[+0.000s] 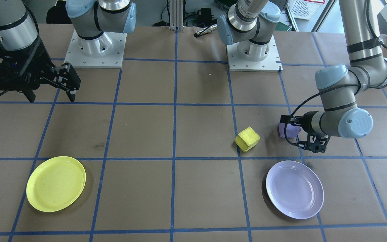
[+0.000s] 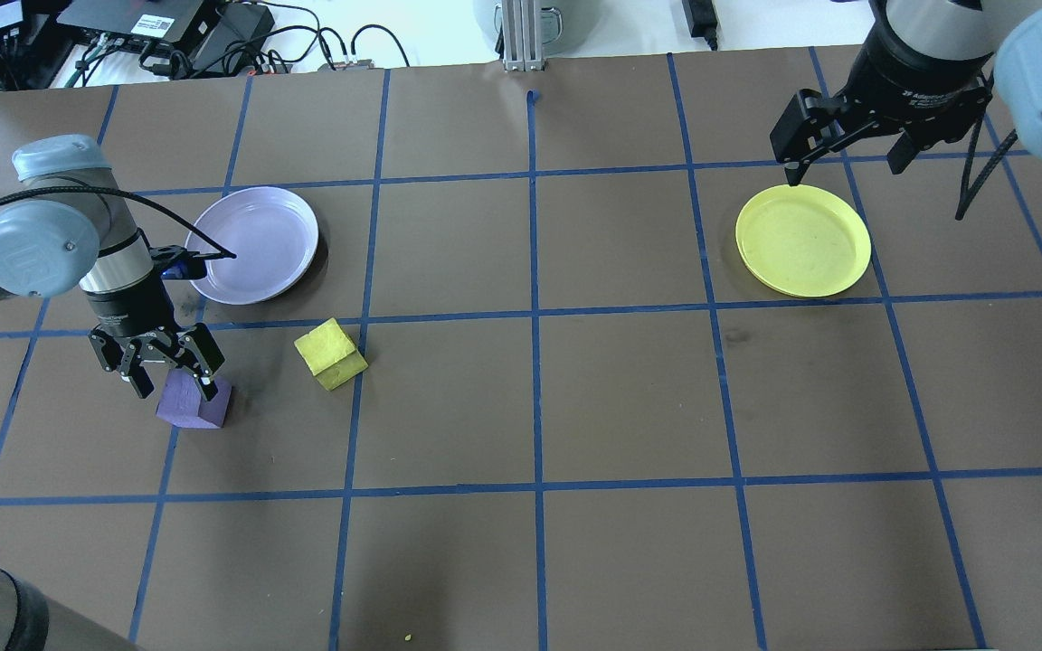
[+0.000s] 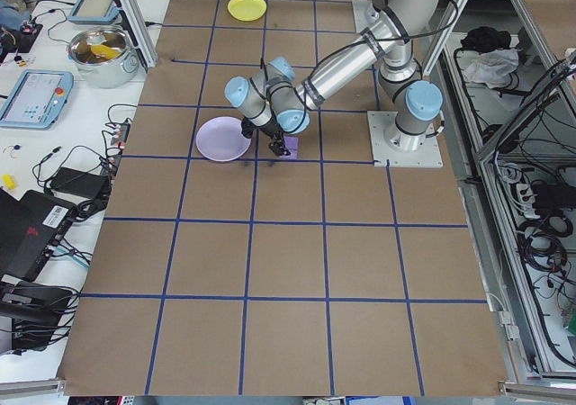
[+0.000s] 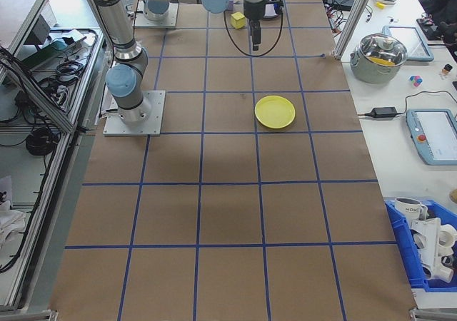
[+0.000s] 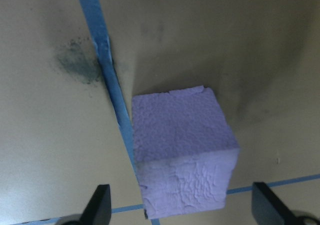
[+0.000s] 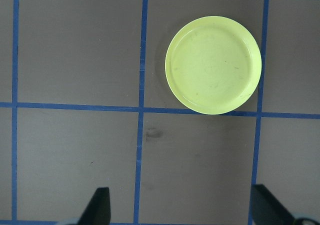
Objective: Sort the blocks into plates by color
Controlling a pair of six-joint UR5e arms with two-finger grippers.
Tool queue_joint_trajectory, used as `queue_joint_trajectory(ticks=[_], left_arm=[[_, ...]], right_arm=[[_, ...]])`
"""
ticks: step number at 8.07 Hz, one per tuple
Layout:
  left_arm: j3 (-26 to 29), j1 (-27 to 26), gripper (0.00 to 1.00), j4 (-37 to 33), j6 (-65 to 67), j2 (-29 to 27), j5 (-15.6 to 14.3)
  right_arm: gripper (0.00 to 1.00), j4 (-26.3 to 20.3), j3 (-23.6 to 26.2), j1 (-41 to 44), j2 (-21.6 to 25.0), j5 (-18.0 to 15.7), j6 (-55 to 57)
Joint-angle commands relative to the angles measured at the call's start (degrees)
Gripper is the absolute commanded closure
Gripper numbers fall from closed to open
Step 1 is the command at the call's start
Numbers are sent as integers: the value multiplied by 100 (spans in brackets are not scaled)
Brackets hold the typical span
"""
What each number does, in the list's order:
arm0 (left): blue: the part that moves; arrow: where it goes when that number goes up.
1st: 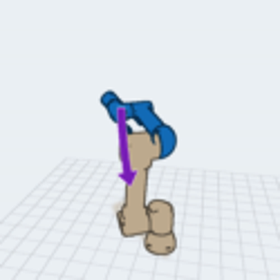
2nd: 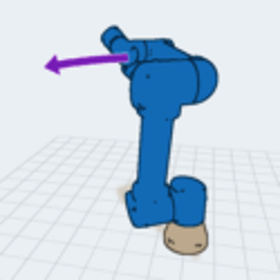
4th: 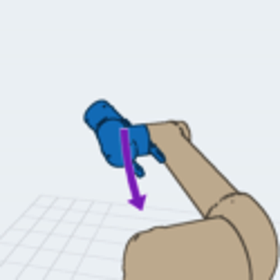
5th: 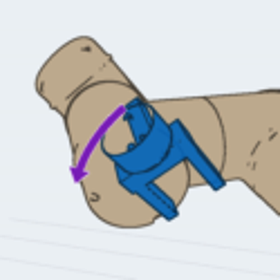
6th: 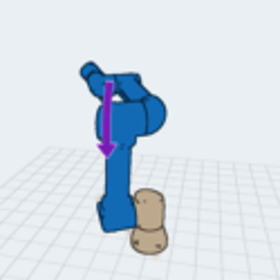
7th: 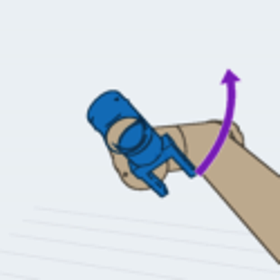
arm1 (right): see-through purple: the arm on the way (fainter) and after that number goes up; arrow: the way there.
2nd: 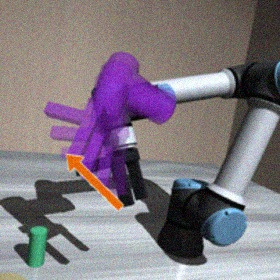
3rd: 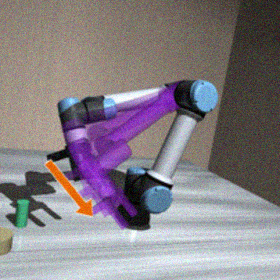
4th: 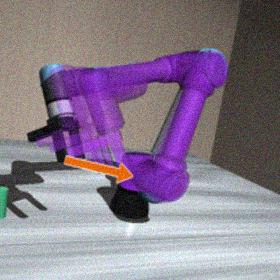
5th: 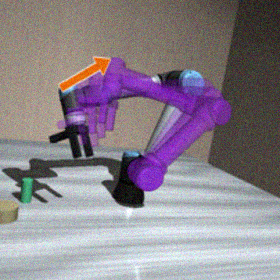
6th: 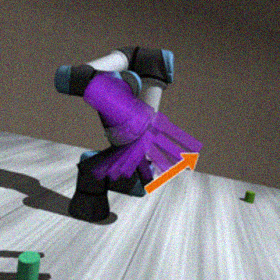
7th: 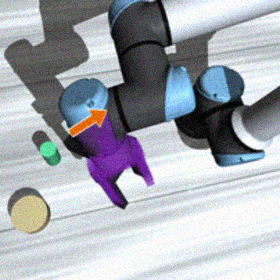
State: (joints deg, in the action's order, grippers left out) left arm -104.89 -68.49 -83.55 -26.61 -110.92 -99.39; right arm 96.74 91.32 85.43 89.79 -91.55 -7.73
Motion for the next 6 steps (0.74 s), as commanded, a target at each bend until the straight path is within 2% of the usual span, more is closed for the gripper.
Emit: queue_joint_trajectory(ticks=[1, 3, 4, 6], left_arm=[[4, -6, 0, 275, 6, -123, 25], [4, 3, 4, 750, -11, -280, 42], [4, 3, 10, 744, -11, -307, 60], [-14, 3, 10, 735, -3, -316, 86]], right_arm=[[0, 3, 0, 0, -6, -3, 0], [0, 38, -9, 0, -6, -3, 0], [0, 29, 0, 0, -6, -3, 0], [0, 38, -9, 0, -6, -3, 0]])
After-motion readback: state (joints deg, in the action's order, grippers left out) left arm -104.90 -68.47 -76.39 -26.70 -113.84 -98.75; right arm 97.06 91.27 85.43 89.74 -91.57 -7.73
